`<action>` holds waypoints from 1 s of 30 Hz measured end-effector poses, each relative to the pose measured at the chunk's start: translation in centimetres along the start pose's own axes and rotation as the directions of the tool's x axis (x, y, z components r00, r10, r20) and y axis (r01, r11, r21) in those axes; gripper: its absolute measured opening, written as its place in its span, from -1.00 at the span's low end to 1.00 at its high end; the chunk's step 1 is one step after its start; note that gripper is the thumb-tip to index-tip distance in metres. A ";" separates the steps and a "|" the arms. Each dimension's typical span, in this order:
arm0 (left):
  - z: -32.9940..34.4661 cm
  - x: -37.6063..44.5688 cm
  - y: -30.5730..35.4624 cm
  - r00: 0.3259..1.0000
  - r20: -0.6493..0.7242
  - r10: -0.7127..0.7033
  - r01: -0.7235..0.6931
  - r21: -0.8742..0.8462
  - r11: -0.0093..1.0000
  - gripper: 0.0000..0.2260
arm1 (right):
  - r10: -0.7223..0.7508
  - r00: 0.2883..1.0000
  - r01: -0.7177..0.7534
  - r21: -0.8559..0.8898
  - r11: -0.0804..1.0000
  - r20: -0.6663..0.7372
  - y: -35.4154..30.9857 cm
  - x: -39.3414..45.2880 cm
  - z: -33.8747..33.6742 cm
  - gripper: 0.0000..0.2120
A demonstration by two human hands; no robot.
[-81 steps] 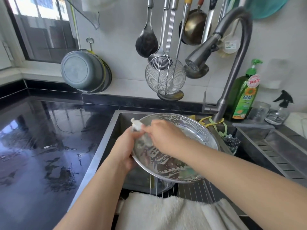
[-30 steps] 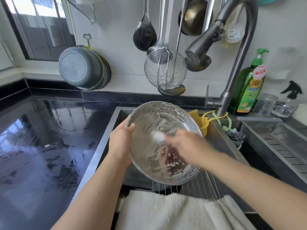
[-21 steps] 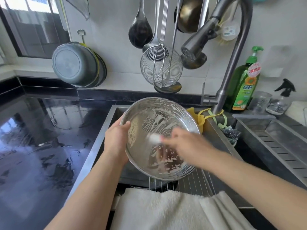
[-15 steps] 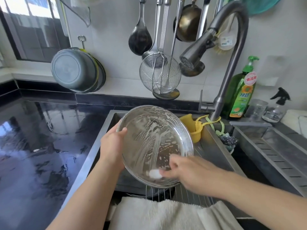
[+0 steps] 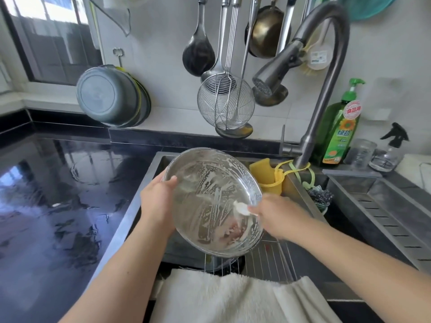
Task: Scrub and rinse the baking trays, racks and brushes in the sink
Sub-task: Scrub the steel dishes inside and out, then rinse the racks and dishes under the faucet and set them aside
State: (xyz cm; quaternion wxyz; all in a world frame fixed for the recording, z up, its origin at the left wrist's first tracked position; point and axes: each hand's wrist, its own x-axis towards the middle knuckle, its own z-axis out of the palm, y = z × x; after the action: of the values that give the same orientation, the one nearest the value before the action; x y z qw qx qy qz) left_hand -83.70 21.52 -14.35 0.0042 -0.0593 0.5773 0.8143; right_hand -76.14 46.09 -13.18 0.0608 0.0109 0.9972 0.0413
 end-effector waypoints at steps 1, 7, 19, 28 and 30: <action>0.1 -0.1 0.1 1.000 -0.024 0.005 -0.005 0.018 1.000 -0.71 | -0.074 0.992 0.066 0.074 0.995 0.105 -1.2 -0.7 0.4 -0.64; 0.1 -0.1 1.0 0.991 -0.130 0.034 -0.030 0.030 0.999 -0.73 | 0.004 1.000 0.004 0.698 0.716 -0.010 -1.0 -0.2 0.8 -0.63; -0.2 -0.6 2.1 0.951 -0.258 0.169 -0.148 0.100 0.984 -0.72 | 0.391 0.911 -0.283 0.890 0.357 0.132 2.1 -0.2 3.5 -0.65; 1.0 -1.1 1.2 0.950 -0.297 0.093 -0.108 -0.033 0.994 -0.79 | 0.422 0.905 -0.247 0.875 0.416 0.055 2.2 0.0 4.0 -0.76; 1.1 -1.0 0.6 0.954 -0.298 0.028 -0.045 -0.050 0.998 -0.82 | 0.389 0.921 -0.213 0.846 0.489 0.008 1.7 -0.1 3.0 -0.69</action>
State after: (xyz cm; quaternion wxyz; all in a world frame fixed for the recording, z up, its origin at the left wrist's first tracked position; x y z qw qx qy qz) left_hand -82.84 22.40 -13.38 -0.0994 -0.1703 0.5494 0.8119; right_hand -75.68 48.07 -16.02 -0.0525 0.2094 0.8787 -0.4258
